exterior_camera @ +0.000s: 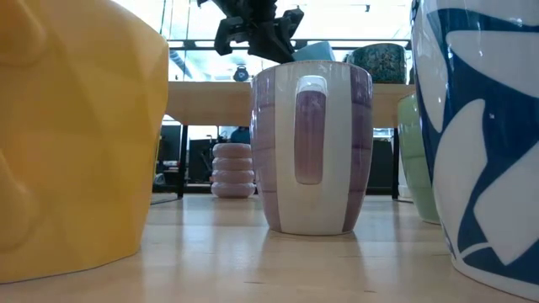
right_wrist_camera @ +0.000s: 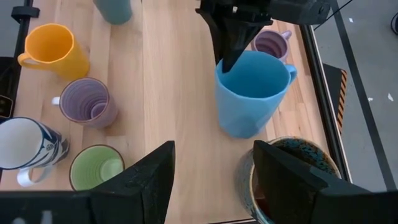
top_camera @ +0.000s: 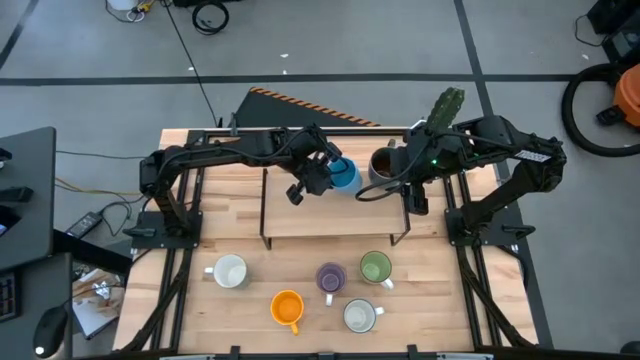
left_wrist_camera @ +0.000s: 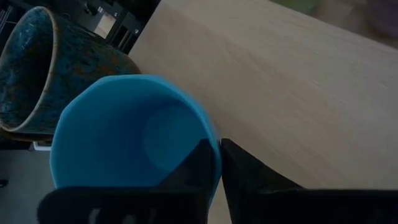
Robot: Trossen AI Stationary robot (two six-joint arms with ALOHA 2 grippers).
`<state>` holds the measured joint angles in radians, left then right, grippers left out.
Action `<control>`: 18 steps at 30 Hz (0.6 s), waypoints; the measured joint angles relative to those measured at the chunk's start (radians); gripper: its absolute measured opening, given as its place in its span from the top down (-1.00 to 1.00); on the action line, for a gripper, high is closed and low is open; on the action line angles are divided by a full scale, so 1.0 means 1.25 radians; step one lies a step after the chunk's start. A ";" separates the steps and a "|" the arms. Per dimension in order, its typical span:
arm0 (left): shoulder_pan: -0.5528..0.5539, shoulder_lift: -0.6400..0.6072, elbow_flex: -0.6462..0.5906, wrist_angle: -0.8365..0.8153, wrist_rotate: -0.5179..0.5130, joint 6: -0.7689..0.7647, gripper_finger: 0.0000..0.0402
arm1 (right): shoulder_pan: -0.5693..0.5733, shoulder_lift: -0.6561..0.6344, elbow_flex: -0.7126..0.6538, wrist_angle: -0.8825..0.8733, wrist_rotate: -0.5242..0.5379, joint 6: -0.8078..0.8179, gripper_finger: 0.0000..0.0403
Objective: Place coffee mugs
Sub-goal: Put the light blue mug on the shelf
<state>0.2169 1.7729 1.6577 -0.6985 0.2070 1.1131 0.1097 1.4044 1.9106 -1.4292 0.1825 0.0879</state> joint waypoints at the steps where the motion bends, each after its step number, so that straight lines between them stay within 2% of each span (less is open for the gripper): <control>1: 0.000 0.000 0.000 0.000 0.000 0.000 0.79 | 0.000 0.000 0.000 0.000 0.000 0.000 -0.10; 18: -0.002 0.002 0.000 0.048 -0.004 -0.005 0.36 | 0.000 0.000 0.000 0.000 0.001 0.009 -0.10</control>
<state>0.2150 1.7748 1.6573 -0.6381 0.2020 1.1067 0.1097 1.4044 1.9106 -1.4296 0.1837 0.0996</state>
